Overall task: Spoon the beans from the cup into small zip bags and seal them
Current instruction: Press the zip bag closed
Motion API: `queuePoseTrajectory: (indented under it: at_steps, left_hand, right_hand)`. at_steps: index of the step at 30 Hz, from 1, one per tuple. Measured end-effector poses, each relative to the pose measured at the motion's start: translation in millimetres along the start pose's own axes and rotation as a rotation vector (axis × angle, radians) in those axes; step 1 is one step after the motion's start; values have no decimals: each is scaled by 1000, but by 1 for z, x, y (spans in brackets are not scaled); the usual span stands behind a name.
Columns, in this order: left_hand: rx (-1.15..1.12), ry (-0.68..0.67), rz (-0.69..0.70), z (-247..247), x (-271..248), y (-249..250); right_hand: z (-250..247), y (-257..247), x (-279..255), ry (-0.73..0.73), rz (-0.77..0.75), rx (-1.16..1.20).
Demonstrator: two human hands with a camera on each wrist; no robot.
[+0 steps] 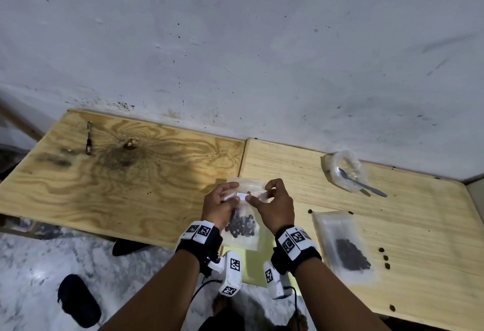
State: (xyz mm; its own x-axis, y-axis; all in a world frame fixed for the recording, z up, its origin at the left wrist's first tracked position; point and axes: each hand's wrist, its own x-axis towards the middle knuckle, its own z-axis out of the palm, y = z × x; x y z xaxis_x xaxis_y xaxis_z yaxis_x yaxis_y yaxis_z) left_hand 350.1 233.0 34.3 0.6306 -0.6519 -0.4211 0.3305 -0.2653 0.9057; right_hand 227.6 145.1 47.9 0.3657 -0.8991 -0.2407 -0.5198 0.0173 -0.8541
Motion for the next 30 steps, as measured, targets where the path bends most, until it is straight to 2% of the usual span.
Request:
queuePoseTrajectory:
  at_steps: [4,8,12,15,20,24,30]
  left_hand:
    - [-91,47,-69,20,1,6]
    - [-112,-24,-102,56,-3,8]
    - [123,-121,-75,101,-14,-2]
    - [283,-184,-66,146,-24,-13]
    - [336,-348,-125,246,-39,-36]
    - [385,-430,-156,343,-62,-68]
    - [452,-547,-295,438,-95,-114]
  right_hand:
    - [-20,23,0,-67,-26,94]
    - [-66,45,-4,-195,128,136]
    - [-118,74,3,-75,166,201]
    - [-162,100,9,-43,191,180]
    - [-251,154,4,51,209,39]
    - [-327,206,-10,212,258,-71]
    - [-388,271,-23,250,400,-288]
